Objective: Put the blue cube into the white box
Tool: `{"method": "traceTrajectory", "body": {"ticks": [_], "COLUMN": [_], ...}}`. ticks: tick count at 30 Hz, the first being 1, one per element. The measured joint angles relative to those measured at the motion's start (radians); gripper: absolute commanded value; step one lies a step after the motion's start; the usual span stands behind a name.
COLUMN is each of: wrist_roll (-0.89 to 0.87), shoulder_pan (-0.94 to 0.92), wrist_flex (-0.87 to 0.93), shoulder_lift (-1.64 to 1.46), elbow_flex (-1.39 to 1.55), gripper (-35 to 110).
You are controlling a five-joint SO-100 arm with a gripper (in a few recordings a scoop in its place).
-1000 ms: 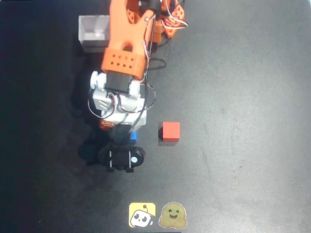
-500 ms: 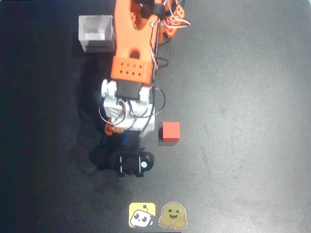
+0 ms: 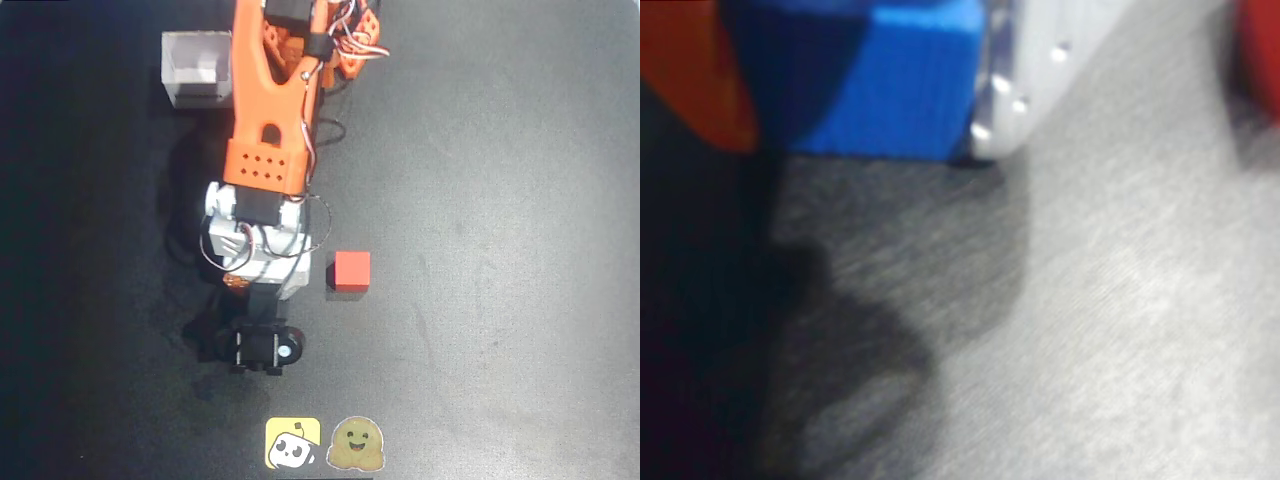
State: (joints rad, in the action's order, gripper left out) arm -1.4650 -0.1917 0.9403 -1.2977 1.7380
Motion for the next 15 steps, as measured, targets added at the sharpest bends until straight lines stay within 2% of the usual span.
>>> {"method": "traceTrajectory", "body": {"ticks": [3,6,12,15], "wrist_roll": [-0.014,-0.020,-0.077,-0.086], "shoulder_pan": [-0.020,-0.061,-0.146,-0.204], "wrist_flex": [0.035,0.164,0.617,0.733], "shoulder_lift": [0.002,-0.003,-0.060,-0.109], "elbow_flex": [-0.020,-0.063,-0.345,-0.430], "gripper": [0,0,0,0]}}
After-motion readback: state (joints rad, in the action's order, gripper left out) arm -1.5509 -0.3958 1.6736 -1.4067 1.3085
